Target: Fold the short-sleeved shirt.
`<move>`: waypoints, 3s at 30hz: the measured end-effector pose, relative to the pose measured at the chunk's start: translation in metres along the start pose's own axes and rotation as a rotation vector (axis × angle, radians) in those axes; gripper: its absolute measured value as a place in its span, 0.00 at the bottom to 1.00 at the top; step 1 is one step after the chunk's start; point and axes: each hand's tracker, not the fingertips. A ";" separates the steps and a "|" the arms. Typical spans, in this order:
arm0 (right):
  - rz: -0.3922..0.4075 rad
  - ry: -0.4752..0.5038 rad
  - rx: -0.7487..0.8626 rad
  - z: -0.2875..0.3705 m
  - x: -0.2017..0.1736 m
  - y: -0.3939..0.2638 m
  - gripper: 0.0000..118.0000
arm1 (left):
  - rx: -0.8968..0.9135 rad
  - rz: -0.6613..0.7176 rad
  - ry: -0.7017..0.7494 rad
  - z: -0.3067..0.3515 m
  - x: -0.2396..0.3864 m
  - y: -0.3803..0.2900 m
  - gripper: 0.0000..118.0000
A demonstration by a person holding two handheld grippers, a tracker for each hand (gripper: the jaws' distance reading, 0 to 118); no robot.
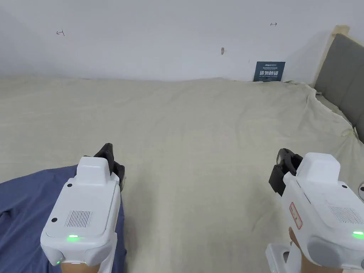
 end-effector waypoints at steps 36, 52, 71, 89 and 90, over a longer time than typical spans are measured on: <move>0.058 0.198 0.021 -0.024 -0.083 0.006 0.00 | -0.003 -0.005 0.204 0.027 -0.081 0.001 0.00; 0.072 0.474 -0.023 -0.036 -0.202 -0.012 0.00 | -0.071 -0.024 0.505 0.104 -0.195 -0.014 0.00; 0.106 0.496 -0.051 -0.037 -0.213 -0.014 0.00 | -0.265 0.199 0.344 0.070 -0.225 -0.030 0.00; 0.127 0.357 -0.122 -0.086 -0.158 -0.032 0.00 | -0.913 0.243 0.192 -0.100 -0.191 -0.148 0.97; 0.128 0.351 -0.129 -0.088 -0.156 -0.034 0.00 | -0.932 0.234 0.195 -0.106 -0.189 -0.154 0.97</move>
